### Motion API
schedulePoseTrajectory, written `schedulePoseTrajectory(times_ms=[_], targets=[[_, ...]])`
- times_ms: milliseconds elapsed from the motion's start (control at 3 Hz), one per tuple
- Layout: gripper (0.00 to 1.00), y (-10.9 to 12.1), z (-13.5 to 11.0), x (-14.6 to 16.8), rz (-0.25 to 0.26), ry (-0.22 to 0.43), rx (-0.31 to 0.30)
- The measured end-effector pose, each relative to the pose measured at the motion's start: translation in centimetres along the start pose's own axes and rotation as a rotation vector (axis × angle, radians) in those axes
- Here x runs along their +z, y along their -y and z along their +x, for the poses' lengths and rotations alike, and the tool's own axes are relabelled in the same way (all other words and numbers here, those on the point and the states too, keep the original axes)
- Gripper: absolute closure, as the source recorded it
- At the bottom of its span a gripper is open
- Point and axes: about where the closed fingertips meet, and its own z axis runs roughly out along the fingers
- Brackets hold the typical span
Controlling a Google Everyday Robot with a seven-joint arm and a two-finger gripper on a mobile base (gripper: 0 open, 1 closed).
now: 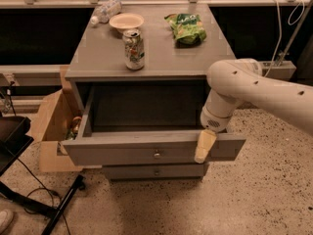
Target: Open top drawer
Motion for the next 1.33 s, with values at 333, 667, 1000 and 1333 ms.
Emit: schedulePoseTrajectory(times_ms=[333,667,1000,1333], targets=[[0.0,0.0,0.0,0.0,0.0,0.0,0.0],[0.0,-0.7,0.6,0.9,-0.038,0.009,0.014],[0.18,-4.8,1.4,2.0,-0.126,0.003,0.03],[0.41,-8.1,1.5,1.7,-0.184,-0.009,0.009]])
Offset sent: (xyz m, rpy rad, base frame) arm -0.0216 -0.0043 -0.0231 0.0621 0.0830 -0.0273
